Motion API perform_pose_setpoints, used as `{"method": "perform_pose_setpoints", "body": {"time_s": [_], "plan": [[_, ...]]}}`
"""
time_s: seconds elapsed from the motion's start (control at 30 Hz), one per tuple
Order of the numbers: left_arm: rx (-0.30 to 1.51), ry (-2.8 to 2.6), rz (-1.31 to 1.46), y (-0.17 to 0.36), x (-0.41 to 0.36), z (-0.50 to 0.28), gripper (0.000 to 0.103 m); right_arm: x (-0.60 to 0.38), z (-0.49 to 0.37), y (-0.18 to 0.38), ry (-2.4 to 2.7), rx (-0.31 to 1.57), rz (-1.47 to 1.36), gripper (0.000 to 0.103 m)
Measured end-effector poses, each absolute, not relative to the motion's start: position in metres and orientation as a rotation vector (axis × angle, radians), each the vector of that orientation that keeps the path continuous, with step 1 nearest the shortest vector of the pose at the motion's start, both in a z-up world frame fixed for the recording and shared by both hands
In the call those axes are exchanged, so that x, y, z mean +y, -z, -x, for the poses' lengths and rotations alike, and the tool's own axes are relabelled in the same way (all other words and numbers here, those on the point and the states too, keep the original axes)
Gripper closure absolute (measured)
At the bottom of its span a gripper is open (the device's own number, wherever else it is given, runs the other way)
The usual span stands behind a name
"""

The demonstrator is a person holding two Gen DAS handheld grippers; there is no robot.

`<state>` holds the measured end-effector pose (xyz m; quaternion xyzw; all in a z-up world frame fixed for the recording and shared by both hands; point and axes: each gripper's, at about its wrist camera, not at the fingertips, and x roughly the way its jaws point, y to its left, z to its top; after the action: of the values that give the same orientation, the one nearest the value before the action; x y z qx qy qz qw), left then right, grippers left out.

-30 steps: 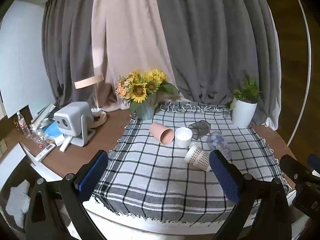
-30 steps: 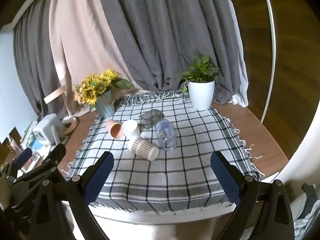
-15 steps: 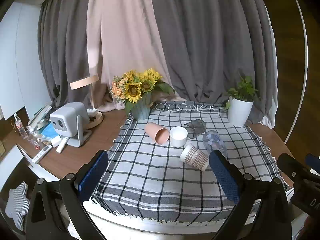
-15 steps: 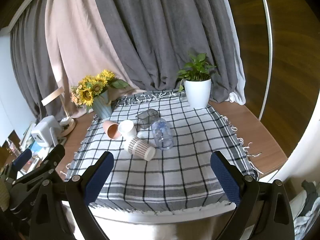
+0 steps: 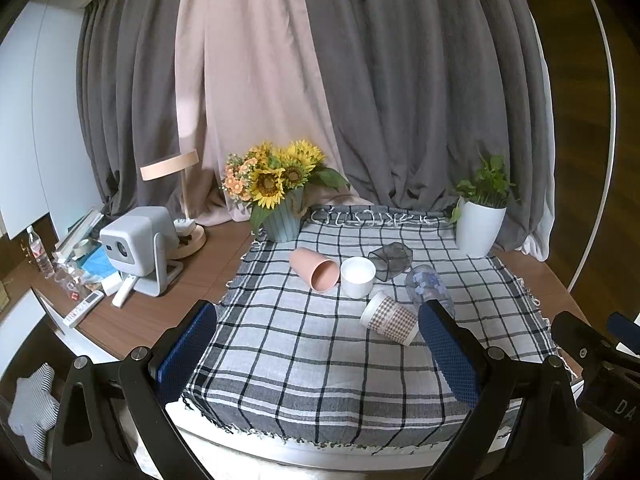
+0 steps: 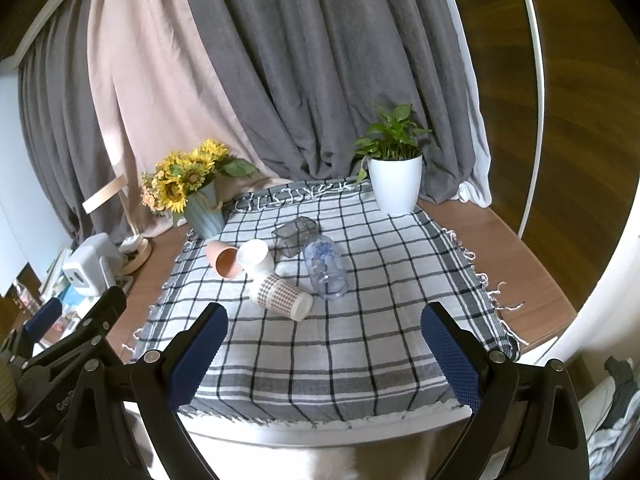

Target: Flip cup upside down

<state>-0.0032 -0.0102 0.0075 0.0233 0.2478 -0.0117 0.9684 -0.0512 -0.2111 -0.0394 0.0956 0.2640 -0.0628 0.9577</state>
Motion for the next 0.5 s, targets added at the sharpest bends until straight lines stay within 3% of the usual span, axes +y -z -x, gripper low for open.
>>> {"method": "perform_pose_setpoints", "body": {"time_s": [0.5], "plan": [[0.499,0.023,-0.044,-0.0061,-0.0109,0.0040,0.000,-0.2104,0.0497,0.0376,0.125,0.539,-0.196,0.005]]}}
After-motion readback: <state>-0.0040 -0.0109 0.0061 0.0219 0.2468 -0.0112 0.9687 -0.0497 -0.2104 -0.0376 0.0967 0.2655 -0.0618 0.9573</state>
